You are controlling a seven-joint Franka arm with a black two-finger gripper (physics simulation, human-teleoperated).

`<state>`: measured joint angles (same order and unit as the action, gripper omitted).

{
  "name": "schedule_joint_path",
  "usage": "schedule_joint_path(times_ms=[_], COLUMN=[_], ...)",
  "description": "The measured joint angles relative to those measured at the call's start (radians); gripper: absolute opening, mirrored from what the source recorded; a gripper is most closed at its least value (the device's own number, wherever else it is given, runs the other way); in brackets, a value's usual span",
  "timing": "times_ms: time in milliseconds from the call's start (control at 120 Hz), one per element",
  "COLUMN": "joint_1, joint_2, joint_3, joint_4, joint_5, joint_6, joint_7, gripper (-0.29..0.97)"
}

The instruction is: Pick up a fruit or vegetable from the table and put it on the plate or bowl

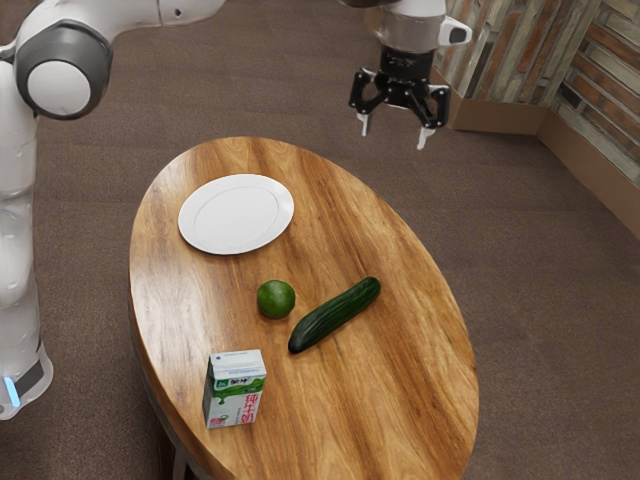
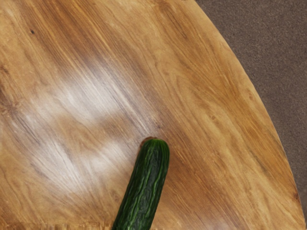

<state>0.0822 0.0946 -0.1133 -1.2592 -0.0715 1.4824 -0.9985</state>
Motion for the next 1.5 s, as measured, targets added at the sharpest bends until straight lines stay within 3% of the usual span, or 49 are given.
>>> schedule_joint_path(times_ms=[233, 333, 400, 717, 842, 1017, 1317, 1417, 1500], joint_1=[0.003, -0.005, 0.007, 0.011, 0.013, 0.013, -0.064, -0.159, -0.191], joint_2=[0.04, 0.05, 0.054, 0.287, 0.245, 0.203, 0.196, 0.108, 0.061], joint_3=[-0.014, -0.031, -0.029, -0.091, -0.093, -0.042, -0.021, 0.082, 0.115], joint_4=[0.003, 0.004, 0.003, 0.005, -0.216, -0.36, -0.442, -0.591, -0.657], joint_5=[-0.009, -0.009, -0.016, -0.024, -0.023, -0.033, -0.064, -0.115, -0.149], joint_6=[-0.011, 0.002, 0.007, 0.074, 0.24, 0.39, 0.517, 0.572, 0.611], joint_7=[-0.572, -0.724, -0.741, -0.305, -0.128, 0.095, 0.356, 0.417, 0.46], gripper=[0.68, 0.68, 0.68, 0.68, 0.68, 0.68, 0.68, 0.68, 0.68])
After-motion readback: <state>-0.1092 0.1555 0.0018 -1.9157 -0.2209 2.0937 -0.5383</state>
